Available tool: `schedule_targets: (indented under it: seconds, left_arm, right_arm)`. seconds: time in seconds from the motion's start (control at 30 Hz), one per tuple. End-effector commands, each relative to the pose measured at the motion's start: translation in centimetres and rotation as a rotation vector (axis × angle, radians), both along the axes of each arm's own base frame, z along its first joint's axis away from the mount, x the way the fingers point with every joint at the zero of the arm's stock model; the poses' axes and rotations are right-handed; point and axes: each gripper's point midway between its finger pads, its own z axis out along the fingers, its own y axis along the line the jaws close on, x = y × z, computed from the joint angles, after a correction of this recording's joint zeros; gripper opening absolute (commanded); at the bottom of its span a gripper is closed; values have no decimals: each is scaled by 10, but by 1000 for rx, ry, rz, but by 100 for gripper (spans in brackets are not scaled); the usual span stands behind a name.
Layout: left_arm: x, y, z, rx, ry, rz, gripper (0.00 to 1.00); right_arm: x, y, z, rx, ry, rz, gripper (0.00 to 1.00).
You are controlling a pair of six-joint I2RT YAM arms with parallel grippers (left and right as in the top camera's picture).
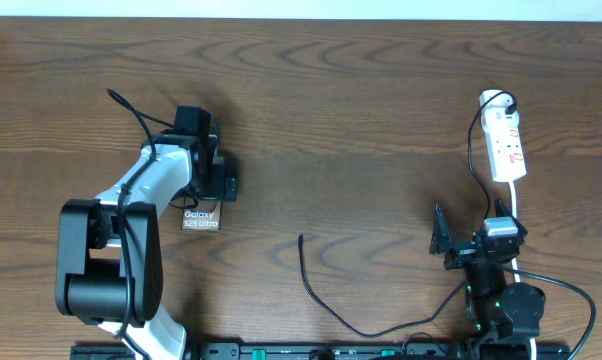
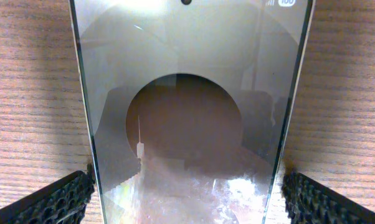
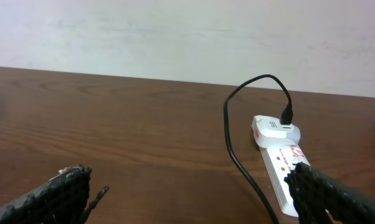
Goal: Plug charger to phone and switch on socket
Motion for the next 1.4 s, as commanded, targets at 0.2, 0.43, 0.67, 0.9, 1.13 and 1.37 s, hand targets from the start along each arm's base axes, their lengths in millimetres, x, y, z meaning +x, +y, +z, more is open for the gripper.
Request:
schedule_targets:
  seconds: [0.2,0.43,0.67,0.9,1.13,1.37]
  left_arm:
    - [-19,4,-14,11,47,-2,100]
    - [-22,4,-16,12,54,2,100]
    - [-22,4,-16,12,54,2,100]
    - [-26,4,-19,13,66,3,100]
    - [-30,5,-19,19,81,-6,100]
    - [-32,7,-19,29,89,-5,100]
  right_arm:
    - [0,0,0,-13,-2,-1,99]
    - [0,0,0,-13,-2,-1,99]
    - [0,0,0,-13,-2,-1,99]
    - [0,0,0,-13,-2,-1,99]
    - [0,0,0,-13,-2,-1,99]
    - [0,0,0,-13,-2,-1,99]
